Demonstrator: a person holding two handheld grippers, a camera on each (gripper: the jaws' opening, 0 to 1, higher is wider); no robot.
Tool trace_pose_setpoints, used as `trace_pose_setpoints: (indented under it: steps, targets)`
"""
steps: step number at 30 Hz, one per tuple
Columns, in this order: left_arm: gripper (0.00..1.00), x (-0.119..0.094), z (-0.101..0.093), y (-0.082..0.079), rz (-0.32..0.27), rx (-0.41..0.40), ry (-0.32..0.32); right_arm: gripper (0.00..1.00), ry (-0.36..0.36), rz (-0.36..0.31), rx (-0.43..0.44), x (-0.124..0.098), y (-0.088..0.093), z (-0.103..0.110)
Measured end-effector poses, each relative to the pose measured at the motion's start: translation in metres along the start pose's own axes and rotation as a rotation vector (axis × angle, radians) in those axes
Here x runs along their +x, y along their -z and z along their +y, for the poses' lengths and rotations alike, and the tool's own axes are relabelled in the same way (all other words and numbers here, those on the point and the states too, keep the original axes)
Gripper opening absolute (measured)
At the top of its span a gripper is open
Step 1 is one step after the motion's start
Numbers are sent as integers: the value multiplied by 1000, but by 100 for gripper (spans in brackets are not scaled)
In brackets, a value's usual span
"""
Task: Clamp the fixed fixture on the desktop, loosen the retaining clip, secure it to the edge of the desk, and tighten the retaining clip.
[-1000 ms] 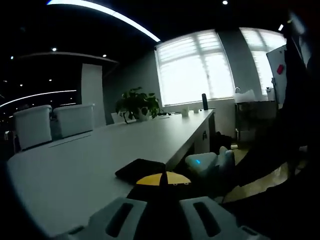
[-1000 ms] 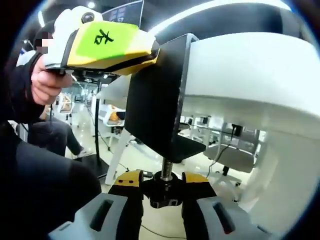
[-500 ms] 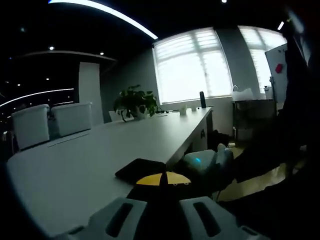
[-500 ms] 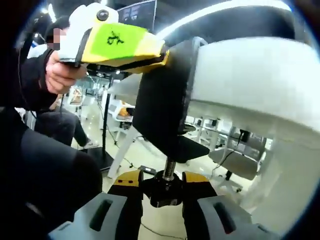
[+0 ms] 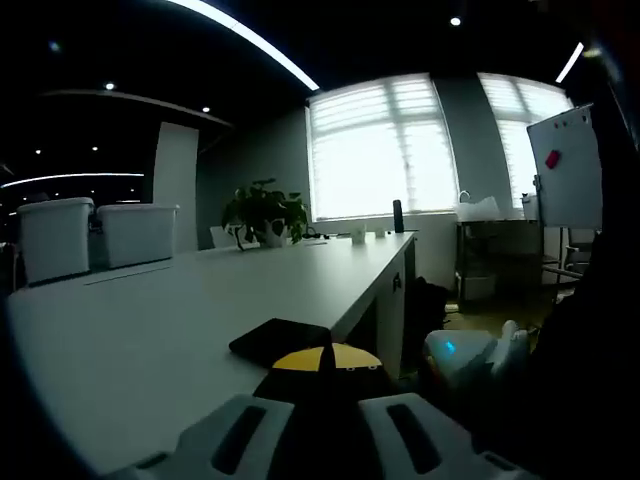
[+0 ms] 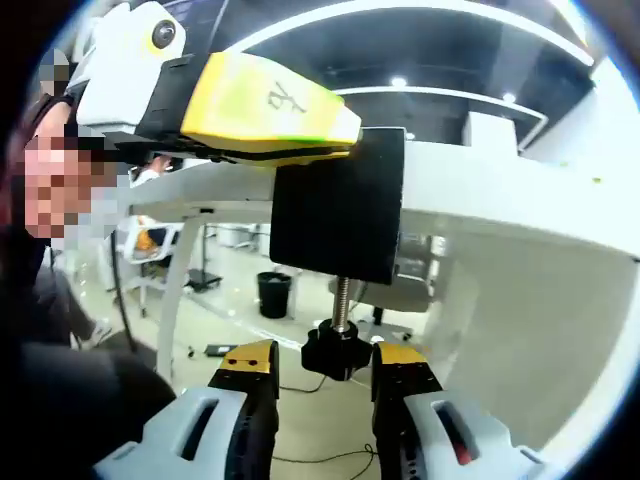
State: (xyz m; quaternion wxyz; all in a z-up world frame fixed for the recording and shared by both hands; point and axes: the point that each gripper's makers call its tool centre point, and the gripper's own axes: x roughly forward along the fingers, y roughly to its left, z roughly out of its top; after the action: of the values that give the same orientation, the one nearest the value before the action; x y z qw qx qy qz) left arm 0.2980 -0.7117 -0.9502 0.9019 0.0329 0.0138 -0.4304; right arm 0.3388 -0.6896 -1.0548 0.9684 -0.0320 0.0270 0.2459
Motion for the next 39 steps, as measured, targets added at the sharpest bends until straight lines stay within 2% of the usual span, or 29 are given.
trace_pose_setpoints:
  steps: [1,3,8,14,18,22,27,29,34,35,36,37,38,39]
  targets:
    - [1,0,0,0,-2,-2,1,36,22,9,11,0,3,3]
    - [1,0,-1,0,-4,1,4,41,87,16,-34,1,5,2]
    - [1,-1,-2,-1,-15,-4,10,41,152,36,-7,10,4,2]
    - [1,-3,-2,-1,-36,-19,12,33,220,46,-14,11,3,-6]
    - [1,-4,-2,-1,-43,-20,14,26,240,45,-30,10,3,-11]
    - [1,-5,-2,-1,-43,-19,12,25,238,40,-36,7,2,-8]
    - [1,-6,-2,-1,-42,-14,6,24,171,48,-31,7,2,-6]
    - [1,-6,-2,-1,-38,-8,4,24,112,42,-44,6,2,-2]
    - [1,-6,-2,-1,-28,9,-7,23,-85,43,-100,7,1,3]
    - [1,-6,-2,-1,-25,12,-9,23,-144,45,-89,7,1,8]
    - [1,-6,-2,-1,-20,18,-12,23,-182,55,-82,9,1,6]
    - [1,-5,-2,-1,-13,26,-17,23,-207,51,-128,13,2,4]
    - [1,-5,-3,-2,-6,32,-25,23,-252,54,-137,13,2,6]
    - [1,-5,-3,-2,-1,34,-28,23,-285,56,-123,12,2,9]
